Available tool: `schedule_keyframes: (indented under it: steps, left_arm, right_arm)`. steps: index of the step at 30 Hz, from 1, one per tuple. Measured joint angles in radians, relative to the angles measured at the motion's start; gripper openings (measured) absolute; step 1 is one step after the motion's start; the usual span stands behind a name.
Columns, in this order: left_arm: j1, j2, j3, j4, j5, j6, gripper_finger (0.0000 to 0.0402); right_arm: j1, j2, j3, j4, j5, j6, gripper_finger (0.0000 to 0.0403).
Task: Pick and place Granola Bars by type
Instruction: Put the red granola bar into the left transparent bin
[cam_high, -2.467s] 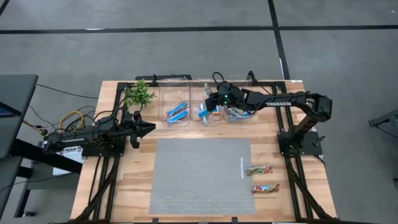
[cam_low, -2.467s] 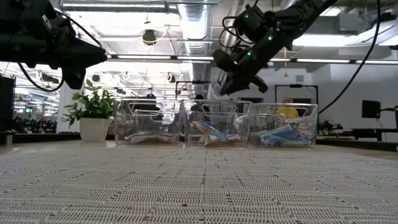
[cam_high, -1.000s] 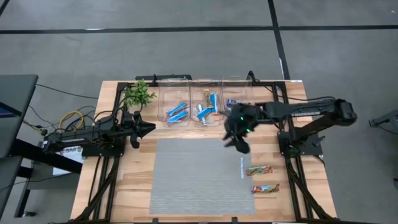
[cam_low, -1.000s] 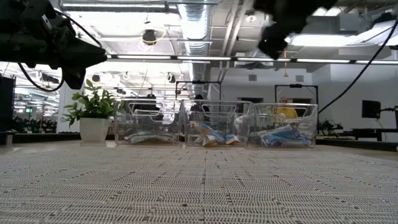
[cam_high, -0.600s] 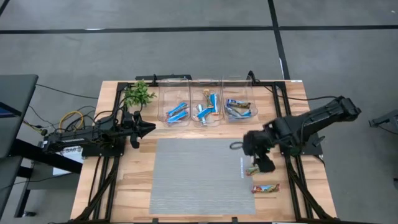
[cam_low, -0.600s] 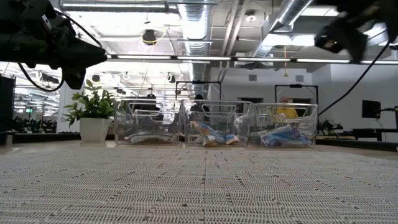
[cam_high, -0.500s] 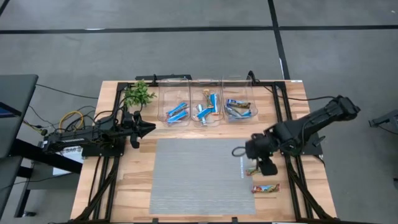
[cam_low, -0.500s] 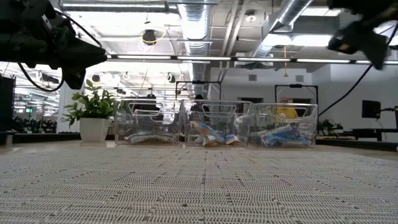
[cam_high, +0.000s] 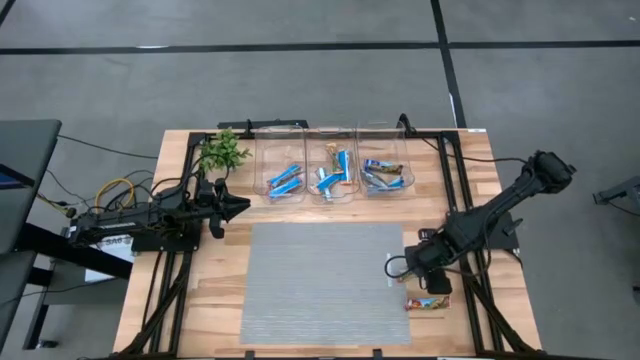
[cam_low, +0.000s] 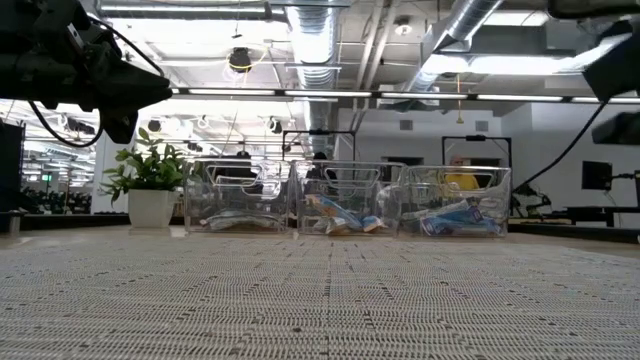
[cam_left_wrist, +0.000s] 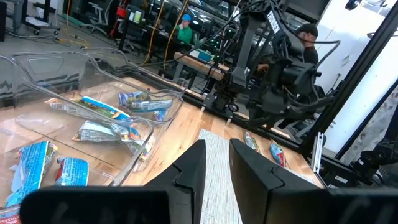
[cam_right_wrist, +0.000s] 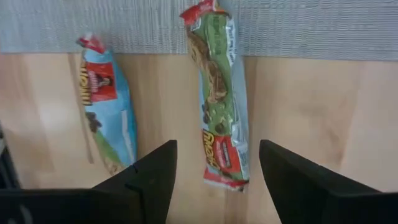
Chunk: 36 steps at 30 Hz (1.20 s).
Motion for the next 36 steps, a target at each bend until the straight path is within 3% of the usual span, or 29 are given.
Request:
schedule_keyframes:
  steps: [8, 15, 27, 32, 36]
  left_arm:
    - [0.000, 0.000, 0.000, 0.000, 0.000, 0.000, 0.0063]
    - [0.000, 0.000, 0.000, 0.000, 0.000, 0.000, 0.0063]
    - [0.000, 0.000, 0.000, 0.000, 0.000, 0.000, 0.0063]
    - [0.000, 0.000, 0.000, 0.000, 0.000, 0.000, 0.0063]
    - [0.000, 0.000, 0.000, 0.000, 0.000, 0.000, 0.0063]
  right_arm:
    - [0.043, 0.000, -0.068, 0.065, 0.091, 0.023, 0.0219]
    - [0.058, 0.026, -0.095, 0.115, 0.089, 0.022, 0.0219]
    - [0.060, 0.184, -0.092, 0.220, 0.120, -0.042, 0.0216]
    - [0.060, 0.191, -0.092, 0.225, 0.152, -0.042, 0.0197]
    - [0.059, 0.187, -0.094, 0.222, 0.158, -0.043, 0.0159]
